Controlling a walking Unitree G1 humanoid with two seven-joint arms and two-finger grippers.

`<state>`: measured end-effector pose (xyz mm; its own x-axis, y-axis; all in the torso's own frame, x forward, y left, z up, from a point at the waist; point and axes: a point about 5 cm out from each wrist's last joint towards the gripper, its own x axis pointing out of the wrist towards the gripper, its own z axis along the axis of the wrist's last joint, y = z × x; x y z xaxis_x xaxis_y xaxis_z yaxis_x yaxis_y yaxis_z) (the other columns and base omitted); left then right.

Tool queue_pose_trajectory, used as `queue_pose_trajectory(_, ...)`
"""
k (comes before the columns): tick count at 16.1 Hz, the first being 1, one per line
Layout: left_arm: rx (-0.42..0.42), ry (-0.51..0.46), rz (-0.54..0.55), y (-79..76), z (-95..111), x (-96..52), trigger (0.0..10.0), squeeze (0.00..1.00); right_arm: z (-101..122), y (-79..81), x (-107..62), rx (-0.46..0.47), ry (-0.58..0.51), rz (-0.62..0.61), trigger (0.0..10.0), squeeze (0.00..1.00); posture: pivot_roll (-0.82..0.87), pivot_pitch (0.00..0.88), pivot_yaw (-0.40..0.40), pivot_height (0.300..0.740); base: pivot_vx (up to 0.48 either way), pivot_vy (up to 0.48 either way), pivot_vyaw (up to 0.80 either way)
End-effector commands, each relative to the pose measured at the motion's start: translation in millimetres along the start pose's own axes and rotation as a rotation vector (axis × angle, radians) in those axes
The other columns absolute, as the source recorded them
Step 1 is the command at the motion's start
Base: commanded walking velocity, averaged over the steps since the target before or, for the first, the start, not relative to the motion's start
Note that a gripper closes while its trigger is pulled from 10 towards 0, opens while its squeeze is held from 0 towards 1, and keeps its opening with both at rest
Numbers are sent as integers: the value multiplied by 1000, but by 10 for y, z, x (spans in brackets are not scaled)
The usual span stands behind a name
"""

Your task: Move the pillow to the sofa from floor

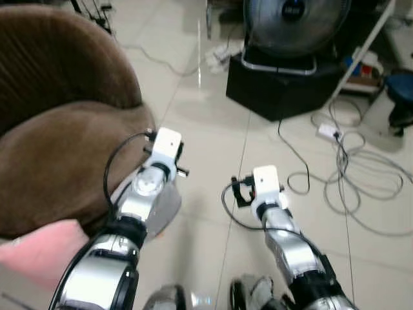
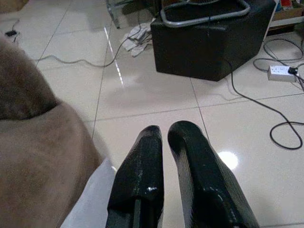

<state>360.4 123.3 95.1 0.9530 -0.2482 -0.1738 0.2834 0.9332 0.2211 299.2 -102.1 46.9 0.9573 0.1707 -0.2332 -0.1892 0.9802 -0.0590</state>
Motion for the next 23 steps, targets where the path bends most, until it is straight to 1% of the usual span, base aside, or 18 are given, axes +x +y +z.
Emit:
queue_pose_trajectory(1, 23, 10, -34, -93, -9, 12, 10000, 0, -60, -76, -26, -10, 14, -20, 10000, 0, -158, 154, -3, 740, 0, -424, 0)
queue_pose_trajectory(3, 74, 28, -34, -80, -34, 12, 10000, 0, -50, -63, -24, -14, 6, -17, 10000, 0, -162, 158, 0, 740, 0, -444, 0)
queue_pose_trajectory(4, 80, 36, -40, -86, -48, 10, 10000, 0, -43, -61, -26, -17, -2, -16, 10000, 0, -165, 160, 2, 740, 0, -442, 0)
queue_pose_trajectory(5, 74, 34, -43, -91, -49, 9, 10000, 0, -32, -64, -28, -31, -15, -18, 10000, 0, -165, 160, 2, 740, 244, -412, 0)
queue_pose_trajectory(6, 69, 29, -48, -108, -44, 10, 10000, 0, -38, -70, -33, -24, -12, -23, 10000, 0, -167, 162, 3, 740, 270, -394, 0)
queue_pose_trajectory(8, 63, 25, -57, -126, -40, 11, 10000, 0, -56, -72, -38, 24, -4, -29, 10000, 0, -169, 165, 3, 740, 322, -349, 0)
queue_pose_trajectory(13, 48, 34, -67, -156, -56, 10, 10000, 0, -57, -91, -53, 3, -9, -30, 10000, 0, -174, 172, -1, 740, 463, 0, -611)
queue_pose_trajectory(15, 43, 39, -72, -169, -71, 5, 10000, 0, -51, -97, -61, -5, -18, -23, 10000, 0, -177, 174, -2, 740, 480, 0, 0)
queue_pose_trajectory(18, 59, 45, -83, -190, -86, 1, 10000, 0, -38, -101, -75, -6, -37, -21, 10000, 0, -184, 178, -2, 740, 480, 0, 0)
queue_pose_trajectory(19, 56, 45, -84, -192, -86, 1, 10000, 0, -47, -99, -77, 0, -28, -22, 10000, 0, -185, 178, -1, 740, 480, 0, 0)
queue_pose_trajectory(20, 49, 44, -86, -198, -88, -2, 10000, 0, -64, -100, -89, 27, -19, -32, 10000, 0, -187, 177, -1, 740, 480, 0, -631)
queue_pose_trajectory(23, 33, 47, -86, -212, -96, -2, 10000, 0, -79, -97, -105, 13, -22, -26, 10000, 0, -189, 172, 0, 740, 480, 0, -642)
